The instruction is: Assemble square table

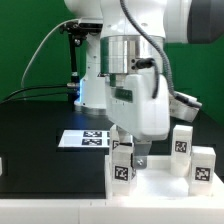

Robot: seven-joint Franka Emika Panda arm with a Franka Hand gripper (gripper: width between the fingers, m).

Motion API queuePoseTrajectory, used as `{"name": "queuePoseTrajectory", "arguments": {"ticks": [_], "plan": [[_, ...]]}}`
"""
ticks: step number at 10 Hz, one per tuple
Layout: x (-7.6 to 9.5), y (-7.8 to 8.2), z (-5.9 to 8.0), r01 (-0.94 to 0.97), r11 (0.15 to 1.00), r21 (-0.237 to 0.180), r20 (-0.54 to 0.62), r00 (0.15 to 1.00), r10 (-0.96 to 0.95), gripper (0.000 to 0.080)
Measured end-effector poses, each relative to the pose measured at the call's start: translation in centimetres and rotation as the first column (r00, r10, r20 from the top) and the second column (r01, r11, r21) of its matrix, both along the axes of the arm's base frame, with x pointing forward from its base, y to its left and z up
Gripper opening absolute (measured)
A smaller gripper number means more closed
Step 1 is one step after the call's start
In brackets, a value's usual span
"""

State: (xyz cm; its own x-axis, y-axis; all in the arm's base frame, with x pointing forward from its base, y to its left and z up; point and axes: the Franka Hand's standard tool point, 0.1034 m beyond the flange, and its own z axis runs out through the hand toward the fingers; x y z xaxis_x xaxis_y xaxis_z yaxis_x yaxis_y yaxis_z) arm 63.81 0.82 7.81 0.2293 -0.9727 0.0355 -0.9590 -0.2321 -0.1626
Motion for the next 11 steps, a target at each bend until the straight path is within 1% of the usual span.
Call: {"name": "queuePoseTrajectory", "arguments": {"ticks": [1, 2, 3, 6, 7, 8, 9, 11], "plan": [[0.1, 0.0, 0.1, -0.155, 0.987, -0.036, -0.014, 0.988, 0.155, 0.0648], [0.4, 0.1, 0.3, -0.378, 0.922, -0.085, -0.05, 0.926, 0.375, 0.0648], [0.6, -0.2, 0.4, -0.518, 0.85, -0.096, -0.069, 0.855, 0.514, 0.0648], [0.5, -0.2, 0.3, -0.473, 0.876, -0.092, -0.063, 0.881, 0.469, 0.0636], [0.5, -0.3, 0.3, -0.43, 0.899, -0.087, -0.06, 0.903, 0.426, 0.0468], [0.2, -0.7, 0.2, -0.35, 0.933, -0.077, -0.062, 0.936, 0.346, 0.0288], [0.1, -0.8, 0.2, -0.275, 0.959, -0.067, -0.06, 0.961, 0.271, 0.0288], [0.1, -0.9, 0.2, -0.163, 0.985, -0.055, -0.056, 0.986, 0.16, 0.0289]]}}
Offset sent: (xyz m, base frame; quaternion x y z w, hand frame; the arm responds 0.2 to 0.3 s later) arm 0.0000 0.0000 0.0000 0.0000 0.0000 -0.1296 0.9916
